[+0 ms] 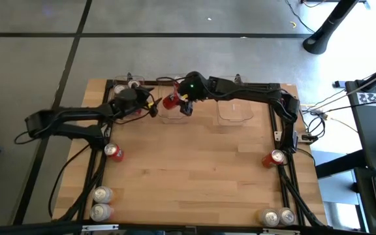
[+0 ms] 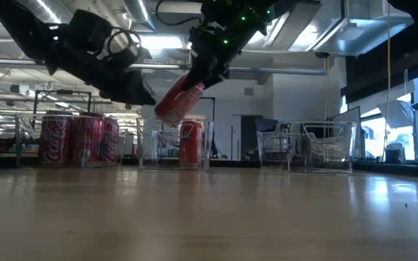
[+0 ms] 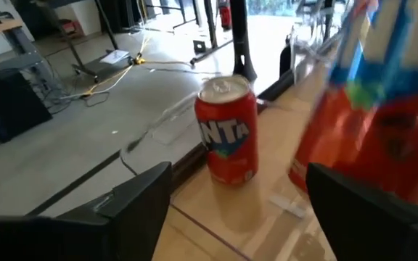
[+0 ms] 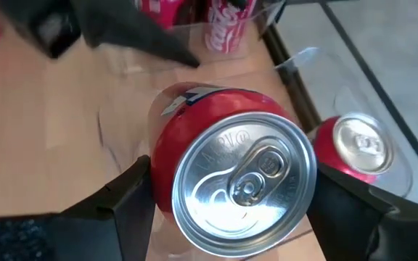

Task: Sort soda cans
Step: Put the orange soda can into the middle transparent bin

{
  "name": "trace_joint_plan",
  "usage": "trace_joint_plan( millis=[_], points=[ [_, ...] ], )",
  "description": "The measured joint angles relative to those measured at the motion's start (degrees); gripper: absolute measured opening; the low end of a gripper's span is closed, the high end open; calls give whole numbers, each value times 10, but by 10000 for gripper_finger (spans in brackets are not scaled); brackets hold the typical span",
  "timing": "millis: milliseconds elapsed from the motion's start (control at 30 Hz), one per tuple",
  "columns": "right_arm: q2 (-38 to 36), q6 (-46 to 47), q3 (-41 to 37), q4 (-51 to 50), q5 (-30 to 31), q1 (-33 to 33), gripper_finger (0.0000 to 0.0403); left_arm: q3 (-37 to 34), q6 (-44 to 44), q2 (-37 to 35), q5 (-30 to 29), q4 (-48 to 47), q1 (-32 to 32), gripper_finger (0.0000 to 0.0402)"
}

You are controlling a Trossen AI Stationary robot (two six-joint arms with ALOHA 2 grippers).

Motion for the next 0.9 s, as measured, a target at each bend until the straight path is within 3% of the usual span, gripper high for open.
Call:
trace_joint_plan(
  millis=[567,900],
  points=[
    [15,0,0,98,9,2,282,0,14,44,32,18,1,278],
    [70,-2,-2,119,44,-18,281,0,5,-21,-21,-26,0,278]
  ],
)
